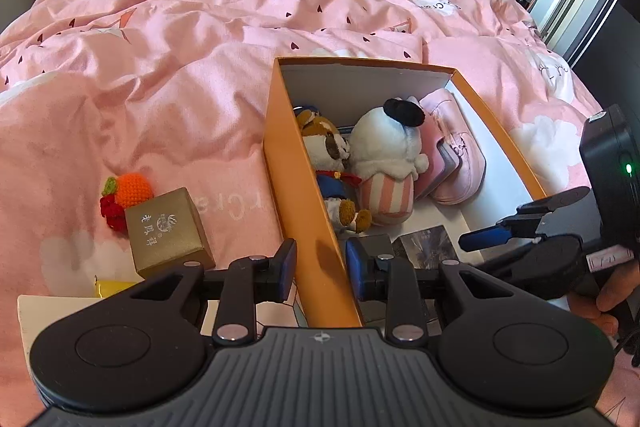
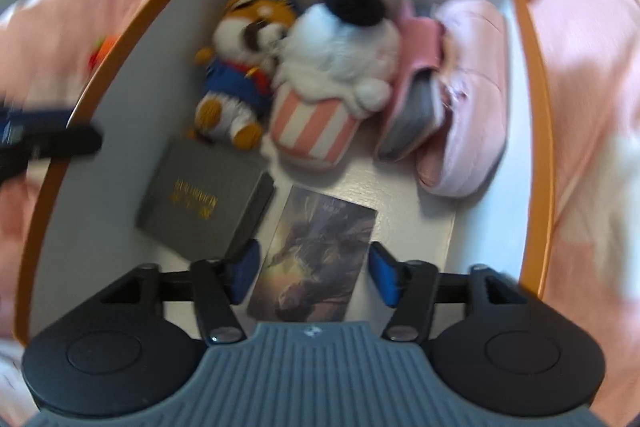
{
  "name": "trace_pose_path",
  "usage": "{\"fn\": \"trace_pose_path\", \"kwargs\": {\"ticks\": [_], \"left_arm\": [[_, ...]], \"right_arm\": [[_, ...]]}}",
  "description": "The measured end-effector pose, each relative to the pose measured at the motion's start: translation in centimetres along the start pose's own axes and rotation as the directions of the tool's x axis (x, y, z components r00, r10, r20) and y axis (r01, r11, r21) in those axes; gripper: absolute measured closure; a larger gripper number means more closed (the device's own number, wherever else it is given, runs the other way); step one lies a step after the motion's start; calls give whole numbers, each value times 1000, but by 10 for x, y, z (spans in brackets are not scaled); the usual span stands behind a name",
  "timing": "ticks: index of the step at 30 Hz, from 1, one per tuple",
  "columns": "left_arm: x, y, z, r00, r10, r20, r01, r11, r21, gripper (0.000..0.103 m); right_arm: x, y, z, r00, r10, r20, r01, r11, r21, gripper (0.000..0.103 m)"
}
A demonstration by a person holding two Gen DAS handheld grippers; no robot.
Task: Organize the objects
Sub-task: 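Lower the grey box in and open the left tool while the right tool releases its box, then withdraw both tools from the box toward the gold box and crochet fruit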
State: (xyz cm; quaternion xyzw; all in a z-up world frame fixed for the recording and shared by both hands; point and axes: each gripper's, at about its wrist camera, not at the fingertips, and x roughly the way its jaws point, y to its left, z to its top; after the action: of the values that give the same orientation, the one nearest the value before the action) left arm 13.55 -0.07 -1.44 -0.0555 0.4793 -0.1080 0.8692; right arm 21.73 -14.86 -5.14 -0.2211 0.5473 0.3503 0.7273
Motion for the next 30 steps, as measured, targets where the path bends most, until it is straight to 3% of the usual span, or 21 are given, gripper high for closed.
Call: {"fn": "trace_pose_path", "kwargs": {"ticks": [6, 10, 13, 18, 28, 29, 30], "left_arm": [[0, 0, 1, 1000, -1, 1, 1, 1000, 1, 69], [1, 0, 1, 1000, 1, 0, -1, 1000, -3, 69], [2, 0, 2, 1000, 2, -4, -2, 1000, -8, 69], [3, 2, 3, 1000, -2, -9, 2, 1000, -15, 69], [4, 4, 2, 1000, -9, -10, 9, 1000, -27, 69], [4, 4, 2, 1000, -11, -10, 11, 1000, -29, 69], [4, 4, 2, 1000, -13, -10, 12, 999, -31, 69]], "right_arm": [[10, 22, -11, 991, -45, -125, 9, 960, -279, 27], [20, 27, -16, 984, -76, -159, 9, 924, -383, 40], [23, 27, -16, 986, -74, -149, 2, 901, -435, 41], [22, 28, -17, 991, -47, -123, -20, 870, -492, 45], [23, 13, -12, 995, -17, -102, -26, 913, -407, 44], [22, 13, -14, 995, -17, -102, -26, 912, -409, 43], [21, 12, -15, 994, -9, -106, -35, 910, -413, 36]]}}
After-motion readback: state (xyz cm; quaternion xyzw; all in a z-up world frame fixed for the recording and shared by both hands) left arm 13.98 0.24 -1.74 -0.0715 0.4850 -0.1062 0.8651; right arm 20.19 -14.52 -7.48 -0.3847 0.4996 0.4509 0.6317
